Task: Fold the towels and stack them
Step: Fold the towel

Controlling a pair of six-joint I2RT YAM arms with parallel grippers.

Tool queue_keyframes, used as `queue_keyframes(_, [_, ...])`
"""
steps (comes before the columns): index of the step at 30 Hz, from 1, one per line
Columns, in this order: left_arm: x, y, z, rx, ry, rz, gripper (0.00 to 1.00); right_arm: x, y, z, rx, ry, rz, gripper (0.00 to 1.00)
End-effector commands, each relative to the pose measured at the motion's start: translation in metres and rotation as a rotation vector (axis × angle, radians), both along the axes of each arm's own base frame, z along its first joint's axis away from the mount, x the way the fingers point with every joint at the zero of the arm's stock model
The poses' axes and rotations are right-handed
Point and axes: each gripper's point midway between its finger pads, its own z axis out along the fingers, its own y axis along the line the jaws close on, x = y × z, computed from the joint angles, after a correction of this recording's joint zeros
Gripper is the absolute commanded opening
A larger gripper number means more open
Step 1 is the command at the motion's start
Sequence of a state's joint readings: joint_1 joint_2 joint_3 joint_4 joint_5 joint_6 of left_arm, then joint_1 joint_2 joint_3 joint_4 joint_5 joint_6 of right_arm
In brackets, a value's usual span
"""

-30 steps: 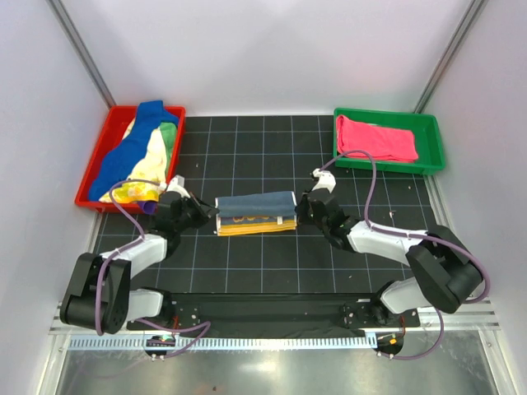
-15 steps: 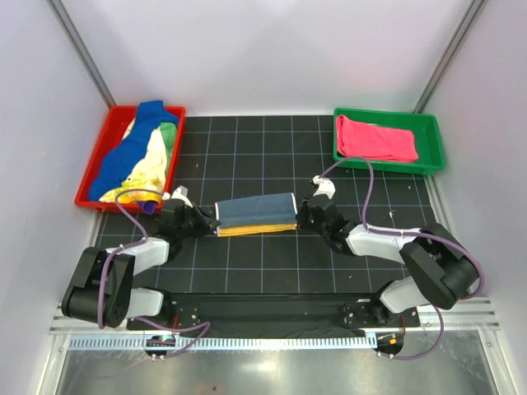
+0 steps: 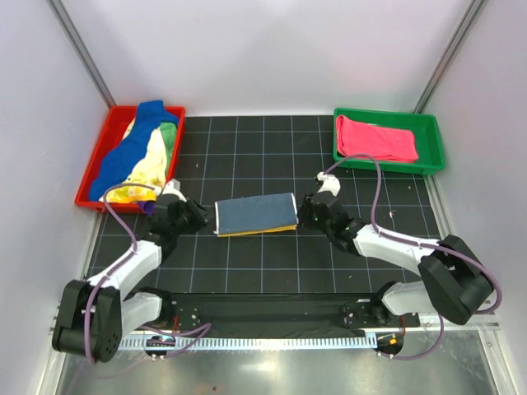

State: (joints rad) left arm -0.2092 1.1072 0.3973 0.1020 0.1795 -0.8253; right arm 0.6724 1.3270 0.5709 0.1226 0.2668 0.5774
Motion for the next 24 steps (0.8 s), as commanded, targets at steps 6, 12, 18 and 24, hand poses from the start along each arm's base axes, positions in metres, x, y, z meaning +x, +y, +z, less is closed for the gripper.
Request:
queue_keyframes(6, [0.003, -0.025, 0.024, 0.039, -0.01, -0.092, 0.28, 0.011, 0.027, 0.026, -0.007, -0.011, 0.01, 0.39])
queue_keyframes(12, [0.007, -0.057, 0.0, 0.071, 0.057, -0.153, 0.24, 0.007, 0.053, 0.007, -0.027, 0.025, 0.045, 0.38])
queue_keyframes(18, [0.004, -0.039, -0.056, 0.159, 0.191, -0.06, 0.16, -0.003, 0.044, -0.029, -0.059, 0.086, 0.031, 0.39])
queue_keyframes(24, [0.006, -0.04, -0.066, 0.147, 0.202, -0.042, 0.15, -0.007, 0.041, -0.035, -0.068, 0.1, 0.036, 0.38])
